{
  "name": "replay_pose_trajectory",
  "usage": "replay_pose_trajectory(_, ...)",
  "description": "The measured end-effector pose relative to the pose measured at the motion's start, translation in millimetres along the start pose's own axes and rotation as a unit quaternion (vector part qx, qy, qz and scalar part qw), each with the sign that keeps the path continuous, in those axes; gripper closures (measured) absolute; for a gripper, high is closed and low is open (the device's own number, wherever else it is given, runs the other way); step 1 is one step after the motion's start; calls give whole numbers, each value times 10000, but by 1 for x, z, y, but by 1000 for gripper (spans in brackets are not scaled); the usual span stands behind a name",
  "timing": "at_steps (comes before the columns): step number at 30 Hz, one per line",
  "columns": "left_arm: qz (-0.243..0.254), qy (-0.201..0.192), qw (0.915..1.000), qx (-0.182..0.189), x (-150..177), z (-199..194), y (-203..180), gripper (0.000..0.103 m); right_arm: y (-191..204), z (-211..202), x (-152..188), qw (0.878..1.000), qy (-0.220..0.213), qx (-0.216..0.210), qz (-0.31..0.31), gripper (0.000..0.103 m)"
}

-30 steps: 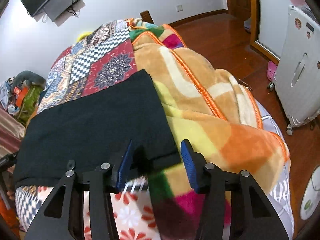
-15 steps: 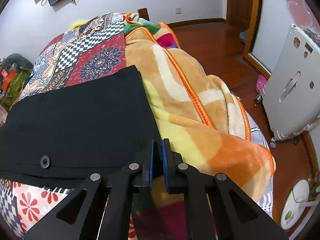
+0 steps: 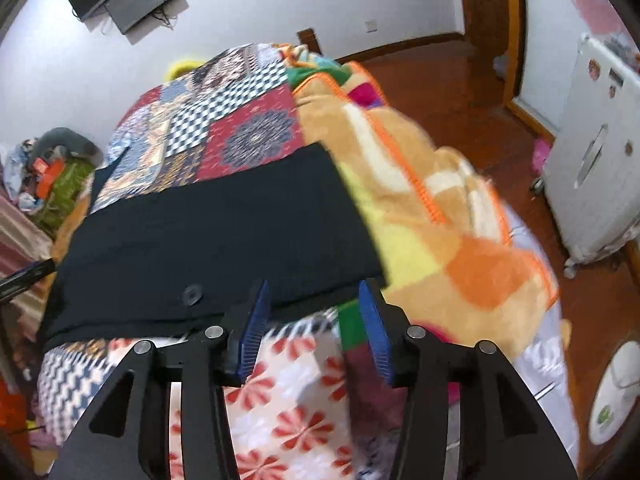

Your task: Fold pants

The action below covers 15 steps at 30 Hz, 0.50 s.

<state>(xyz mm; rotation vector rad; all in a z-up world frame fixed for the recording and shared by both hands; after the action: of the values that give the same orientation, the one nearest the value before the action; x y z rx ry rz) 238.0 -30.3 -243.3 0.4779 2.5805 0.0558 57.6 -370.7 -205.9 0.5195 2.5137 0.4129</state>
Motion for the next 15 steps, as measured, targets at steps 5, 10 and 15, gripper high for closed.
replay_pose_trajectory(5, 744, 380, 9963, 221, -1, 25, -45, 0, -5, 22, 19, 9958, 485, -574, 524, 60)
replay_pose_trajectory(10, 839, 394, 9954, 261, -11, 31, -63, 0, -18, 45, 15, 9899, 572, -812, 1012, 60)
replay_pose_trajectory(15, 832, 471, 9945, 418, -22, 40, -71, 0, -25, 55, -2, 9853, 352, -983, 1352, 60)
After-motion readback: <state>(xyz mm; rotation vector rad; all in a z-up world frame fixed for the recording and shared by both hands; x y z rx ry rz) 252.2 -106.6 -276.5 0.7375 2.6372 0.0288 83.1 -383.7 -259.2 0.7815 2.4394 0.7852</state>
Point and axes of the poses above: each gripper's, at about its wrist camera, not at the fingertips, and z roughly the way its jaws point, y to its left, x to its underside, the point moved 2 cm from there along z, roughly the way its jaws point, and after that the axes turned 10 degrees about z, right-handed, at the moved point
